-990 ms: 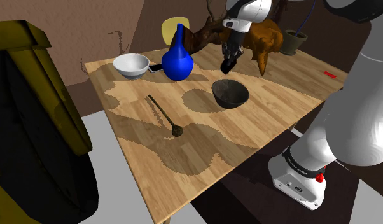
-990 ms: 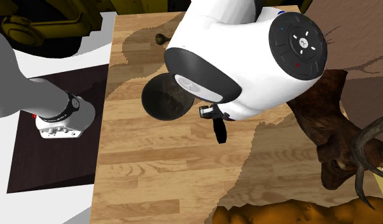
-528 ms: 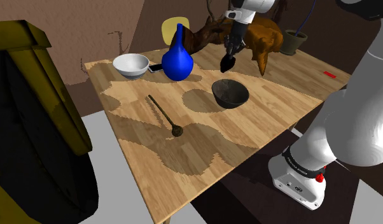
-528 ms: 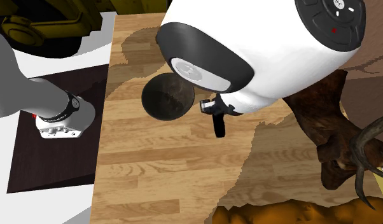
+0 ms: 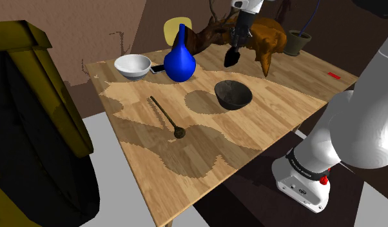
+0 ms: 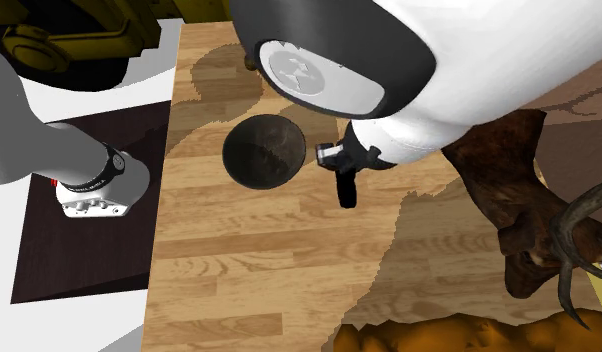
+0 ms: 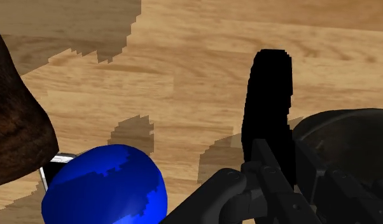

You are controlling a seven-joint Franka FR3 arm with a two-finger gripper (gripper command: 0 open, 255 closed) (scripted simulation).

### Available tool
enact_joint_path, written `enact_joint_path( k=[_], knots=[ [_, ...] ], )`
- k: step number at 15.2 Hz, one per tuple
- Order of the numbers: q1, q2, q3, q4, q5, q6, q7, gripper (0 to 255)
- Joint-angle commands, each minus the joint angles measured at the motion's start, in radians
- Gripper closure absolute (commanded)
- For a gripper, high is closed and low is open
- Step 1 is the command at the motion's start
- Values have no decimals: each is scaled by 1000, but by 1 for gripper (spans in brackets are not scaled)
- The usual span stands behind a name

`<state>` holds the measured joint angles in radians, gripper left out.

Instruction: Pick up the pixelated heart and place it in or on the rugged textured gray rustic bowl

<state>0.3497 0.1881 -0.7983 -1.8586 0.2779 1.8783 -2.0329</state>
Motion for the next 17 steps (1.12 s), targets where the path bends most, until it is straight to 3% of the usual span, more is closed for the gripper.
enact_joint_path(
  k=[1, 3, 6, 9, 13, 17],
  knots=[
    [2, -8, -2, 19, -8, -23, 9, 255],
    [3, -13, -3, 30, -13, -37, 14, 255],
    [71, -170, 4, -104, -121, 3, 117, 255],
    [99, -323, 46, -222, -224, 25, 231, 255],
    [93, -500, 134, -359, -320, 27, 369, 255],
    [73, -651, 230, -478, -369, 11, 486, 255]
  ],
)
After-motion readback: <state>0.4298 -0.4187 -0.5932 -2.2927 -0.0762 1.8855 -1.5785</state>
